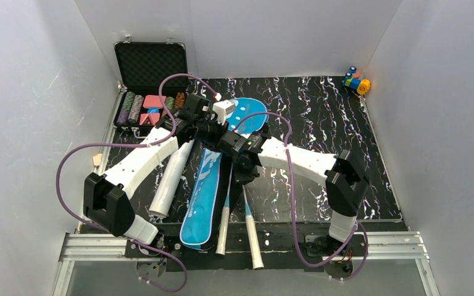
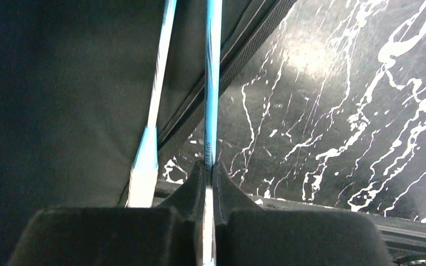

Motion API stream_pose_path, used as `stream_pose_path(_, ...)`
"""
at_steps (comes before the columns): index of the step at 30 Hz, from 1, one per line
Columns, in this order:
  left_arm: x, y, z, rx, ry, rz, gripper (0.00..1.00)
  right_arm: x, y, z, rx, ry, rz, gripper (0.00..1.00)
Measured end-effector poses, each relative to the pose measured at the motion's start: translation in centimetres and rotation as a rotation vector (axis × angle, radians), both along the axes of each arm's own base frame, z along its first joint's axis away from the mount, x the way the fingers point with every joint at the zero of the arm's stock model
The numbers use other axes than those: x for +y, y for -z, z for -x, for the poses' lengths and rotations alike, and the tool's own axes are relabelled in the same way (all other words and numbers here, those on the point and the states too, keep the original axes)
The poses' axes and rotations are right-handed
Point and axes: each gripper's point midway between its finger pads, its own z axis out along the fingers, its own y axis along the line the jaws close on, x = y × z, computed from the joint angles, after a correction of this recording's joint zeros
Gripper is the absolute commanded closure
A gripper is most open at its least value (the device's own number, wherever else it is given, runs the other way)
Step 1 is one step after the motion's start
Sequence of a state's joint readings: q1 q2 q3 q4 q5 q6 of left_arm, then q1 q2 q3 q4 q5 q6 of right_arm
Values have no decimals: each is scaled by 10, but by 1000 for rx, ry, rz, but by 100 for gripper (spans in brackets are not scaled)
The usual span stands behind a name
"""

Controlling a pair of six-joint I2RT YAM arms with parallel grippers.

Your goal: Pack up the badminton gear

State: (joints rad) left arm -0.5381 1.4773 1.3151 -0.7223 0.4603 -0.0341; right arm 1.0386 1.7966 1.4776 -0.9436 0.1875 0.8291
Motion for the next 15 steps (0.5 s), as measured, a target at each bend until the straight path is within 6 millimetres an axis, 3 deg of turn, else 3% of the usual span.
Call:
stream_pose_path(8, 0, 0, 9, 27, 27, 17, 100, -4, 1, -33, -58, 53, -21, 99)
stream_pose_path(15, 4, 0, 6, 24, 10, 15, 100, -2, 2, -55, -96, 94, -45, 99)
